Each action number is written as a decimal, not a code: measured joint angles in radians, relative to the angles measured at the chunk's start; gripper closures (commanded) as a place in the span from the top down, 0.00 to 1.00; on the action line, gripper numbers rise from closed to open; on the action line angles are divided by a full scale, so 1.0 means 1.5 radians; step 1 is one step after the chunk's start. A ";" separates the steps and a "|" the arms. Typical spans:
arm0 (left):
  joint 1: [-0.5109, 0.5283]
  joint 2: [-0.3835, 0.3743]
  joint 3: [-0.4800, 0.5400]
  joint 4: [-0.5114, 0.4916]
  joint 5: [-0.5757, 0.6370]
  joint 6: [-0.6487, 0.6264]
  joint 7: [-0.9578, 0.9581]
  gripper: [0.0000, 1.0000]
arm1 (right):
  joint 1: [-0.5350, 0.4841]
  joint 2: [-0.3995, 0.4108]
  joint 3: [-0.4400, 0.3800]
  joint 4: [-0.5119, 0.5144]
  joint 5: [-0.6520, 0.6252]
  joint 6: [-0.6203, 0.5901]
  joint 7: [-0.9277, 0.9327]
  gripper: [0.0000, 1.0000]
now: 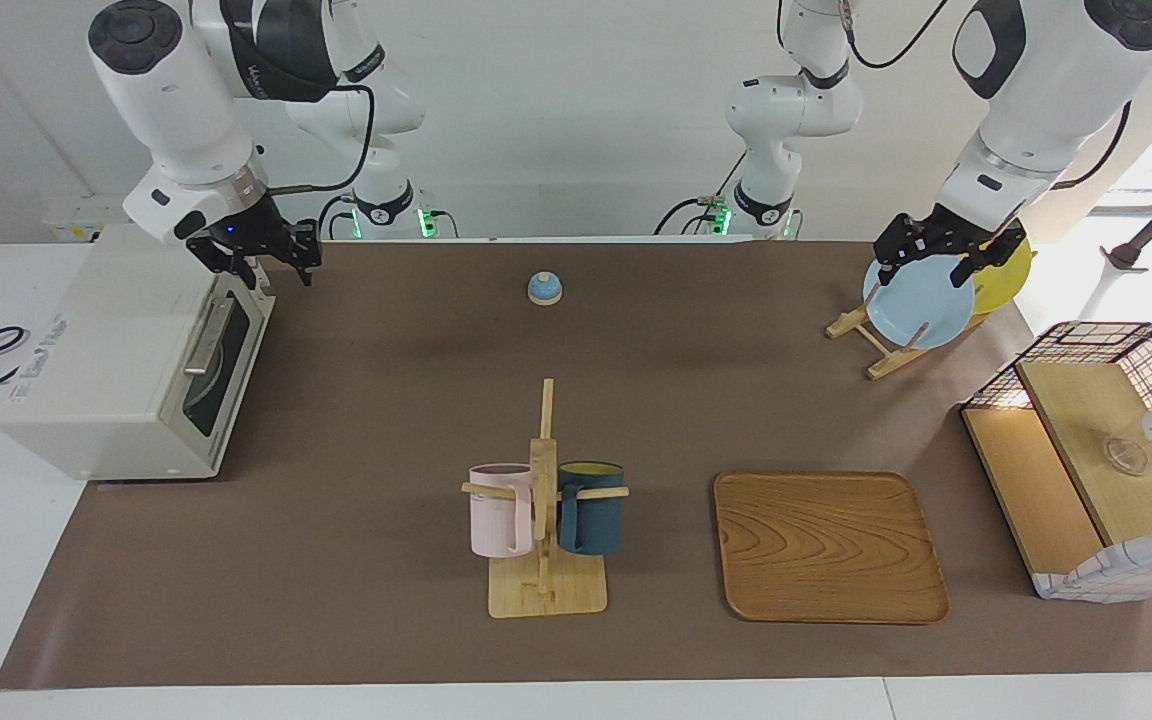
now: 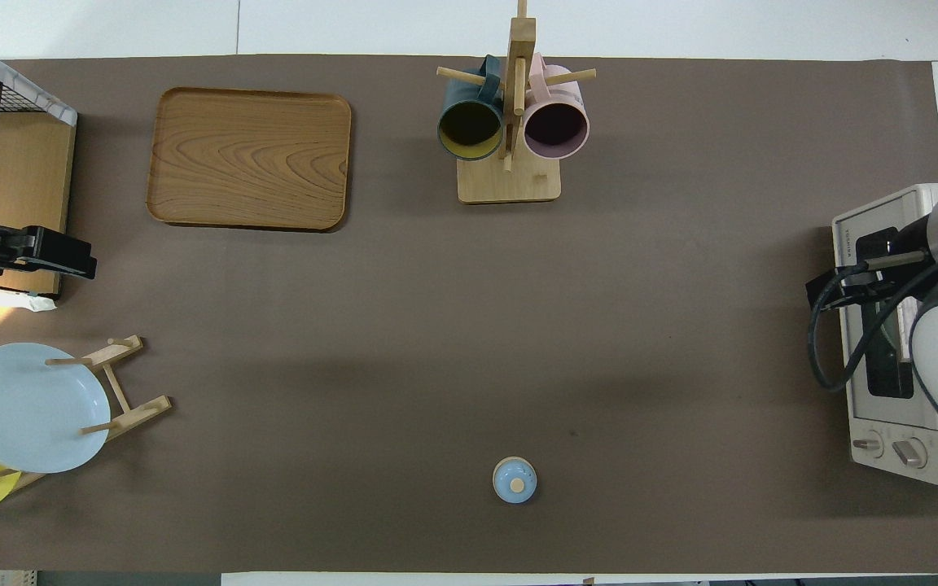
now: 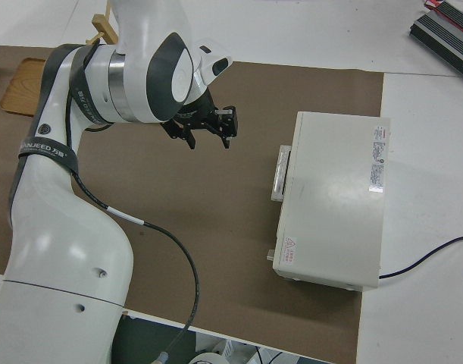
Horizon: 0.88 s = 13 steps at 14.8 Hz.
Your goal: Put corn in oven
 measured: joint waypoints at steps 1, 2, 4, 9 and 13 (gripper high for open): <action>0.000 0.000 0.000 0.000 0.000 0.000 0.000 1.00 | 0.001 0.002 0.000 0.002 0.012 0.000 0.003 1.00; 0.000 0.000 0.000 0.000 0.000 0.000 0.000 1.00 | 0.001 0.005 0.000 0.006 0.018 0.000 0.004 1.00; 0.000 0.000 0.000 0.000 0.000 0.000 0.000 1.00 | 0.001 0.011 0.000 0.018 0.020 0.000 0.004 1.00; 0.000 0.000 0.000 0.000 0.000 0.000 0.000 1.00 | 0.001 0.019 0.001 0.047 0.020 0.000 0.004 1.00; 0.000 0.000 0.000 0.000 0.000 0.000 0.000 1.00 | 0.002 0.027 0.002 0.056 0.020 0.000 0.004 1.00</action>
